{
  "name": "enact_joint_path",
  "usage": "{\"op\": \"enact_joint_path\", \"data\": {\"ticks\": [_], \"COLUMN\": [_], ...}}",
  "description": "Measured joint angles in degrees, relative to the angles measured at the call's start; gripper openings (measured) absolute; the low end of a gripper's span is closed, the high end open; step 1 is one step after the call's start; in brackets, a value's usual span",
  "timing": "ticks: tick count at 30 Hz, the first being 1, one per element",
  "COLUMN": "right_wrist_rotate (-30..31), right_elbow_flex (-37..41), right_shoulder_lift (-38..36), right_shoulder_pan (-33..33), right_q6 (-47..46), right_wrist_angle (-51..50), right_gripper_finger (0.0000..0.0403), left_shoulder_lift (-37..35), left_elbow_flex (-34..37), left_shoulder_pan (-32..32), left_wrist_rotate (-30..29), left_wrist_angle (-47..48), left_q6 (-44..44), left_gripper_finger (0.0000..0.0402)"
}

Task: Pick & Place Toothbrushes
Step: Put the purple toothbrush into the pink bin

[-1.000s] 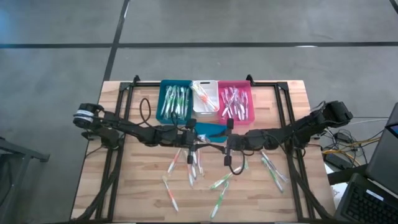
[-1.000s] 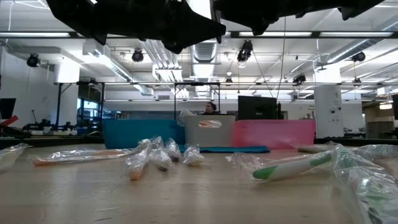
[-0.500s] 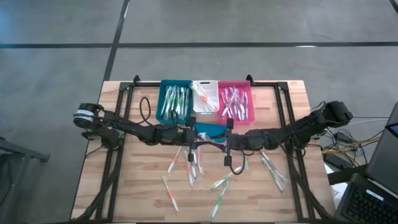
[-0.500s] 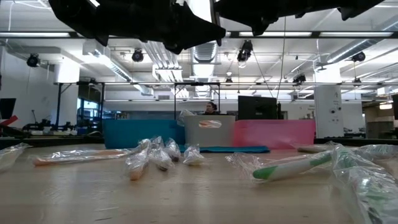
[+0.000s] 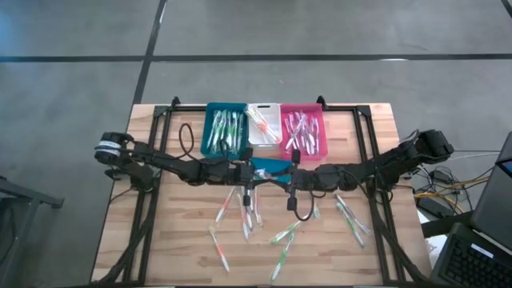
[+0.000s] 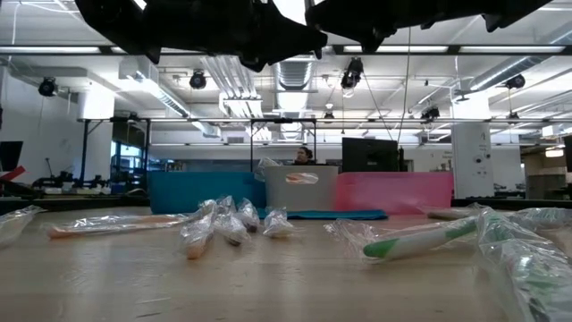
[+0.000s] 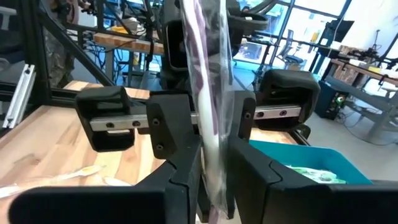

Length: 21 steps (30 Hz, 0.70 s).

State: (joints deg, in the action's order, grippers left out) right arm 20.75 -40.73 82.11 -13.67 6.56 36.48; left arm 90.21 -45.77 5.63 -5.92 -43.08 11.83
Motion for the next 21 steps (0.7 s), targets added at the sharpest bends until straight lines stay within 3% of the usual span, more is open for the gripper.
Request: {"op": "enact_joint_path", "data": {"ticks": [5,11,21], "right_wrist_rotate": [0.0,0.0,0.0], "right_elbow_flex": [0.0,0.0,0.0], "right_shoulder_lift": [0.0,0.0,0.0], "right_shoulder_pan": [0.3,0.6,0.6], "right_q6": [0.3,0.2,0.7], "right_wrist_angle": [-0.1,-0.2,-1.0], "right_gripper_finger": [0.0075,0.0031,0.002], "left_shoulder_lift": [0.0,0.0,0.0], "left_elbow_flex": [0.0,0.0,0.0], "left_shoulder_pan": [-0.1,-0.3,-0.3], "left_wrist_rotate": [0.0,0.1,0.3], "left_wrist_angle": [0.0,0.1,0.4], "left_q6": [0.0,-0.3,-1.6], "left_gripper_finger": [0.0033,0.0034,0.0078]}}
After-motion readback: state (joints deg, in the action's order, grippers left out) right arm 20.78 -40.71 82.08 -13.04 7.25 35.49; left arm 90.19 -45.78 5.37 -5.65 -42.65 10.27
